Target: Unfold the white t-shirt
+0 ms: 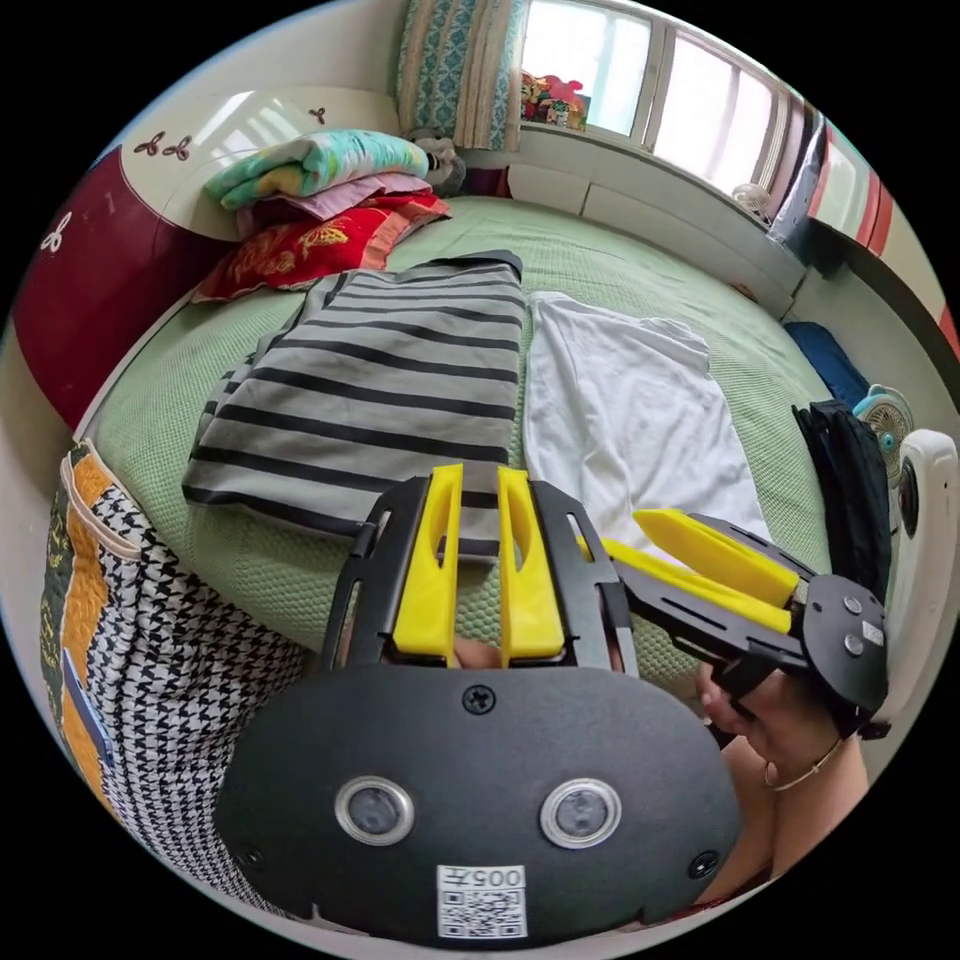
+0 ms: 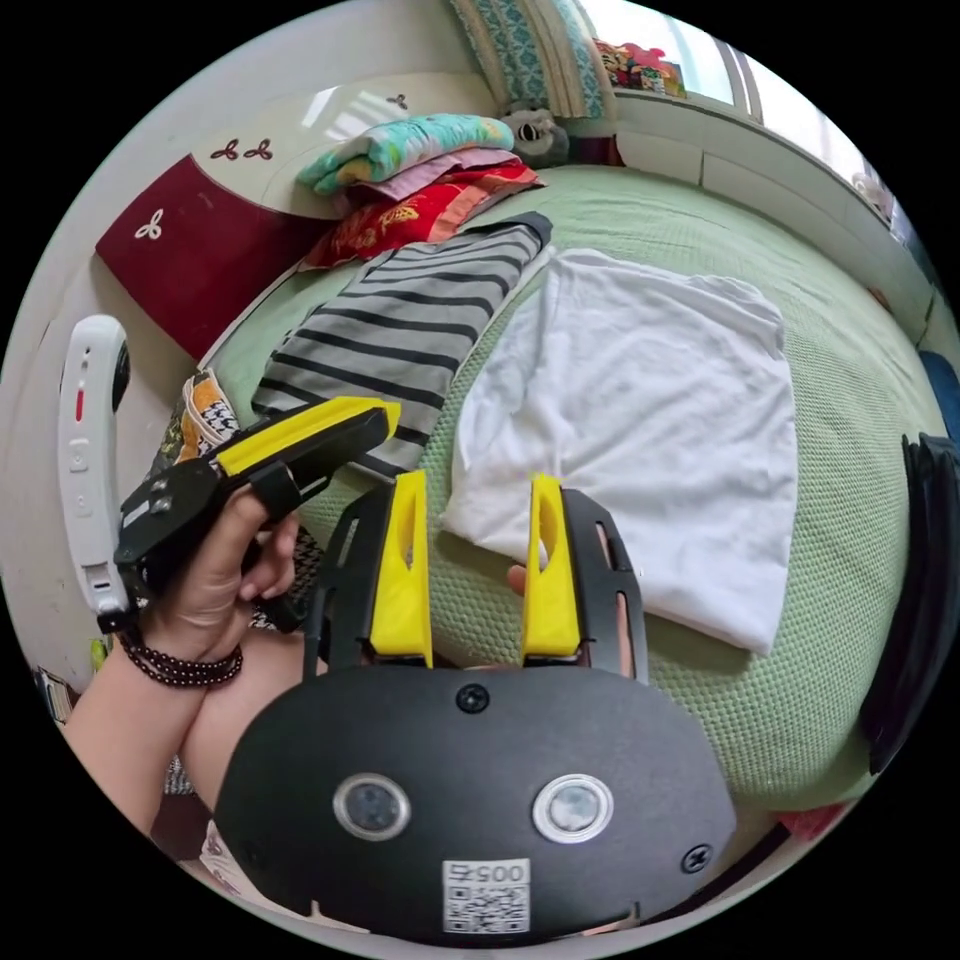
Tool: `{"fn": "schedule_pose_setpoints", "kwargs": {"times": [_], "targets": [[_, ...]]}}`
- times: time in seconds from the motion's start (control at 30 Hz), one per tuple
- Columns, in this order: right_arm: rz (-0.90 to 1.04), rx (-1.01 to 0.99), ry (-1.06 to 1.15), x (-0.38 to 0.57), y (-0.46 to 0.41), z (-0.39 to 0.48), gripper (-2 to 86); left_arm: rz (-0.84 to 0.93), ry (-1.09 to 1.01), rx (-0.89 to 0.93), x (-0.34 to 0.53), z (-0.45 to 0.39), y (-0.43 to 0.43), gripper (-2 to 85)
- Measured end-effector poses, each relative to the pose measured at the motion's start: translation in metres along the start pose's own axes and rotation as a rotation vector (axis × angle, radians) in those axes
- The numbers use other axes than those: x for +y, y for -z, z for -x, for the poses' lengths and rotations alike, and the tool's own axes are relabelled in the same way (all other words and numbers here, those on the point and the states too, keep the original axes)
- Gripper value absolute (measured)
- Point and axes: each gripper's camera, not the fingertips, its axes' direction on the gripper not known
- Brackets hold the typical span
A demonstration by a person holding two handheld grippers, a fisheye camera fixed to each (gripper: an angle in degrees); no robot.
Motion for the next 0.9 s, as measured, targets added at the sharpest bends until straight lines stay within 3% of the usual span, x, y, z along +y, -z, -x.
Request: {"fn": "schedule_pose_setpoints", "kwargs": {"times": [0.23, 0.33, 0.47, 0.9], "targets": [[0.081, 0.012, -0.074, -0.009, -0.027, -0.003, 12.4, 0.01, -0.049, -0.054, -0.003, 0.018, 0.0, 8.1], [0.086, 0.028, -0.156, -0.012, -0.028, -0.015, 7.1, 0.02, -0.07, -0.068, -0.006, 0.023, -0.001, 8.0], [0.039, -0.094, -0.247, -0.008, -0.017, -0.035, 0.5, 0.014, -0.066, -0.048, -0.009, 0.03, 0.002, 7.8], [-0.069, -0.135, -0.263, 0.016, 0.012, -0.07, -1.3, 0.101, -0.268, 0.209, -0.005, 0.02, 0.012, 8.3]]}}
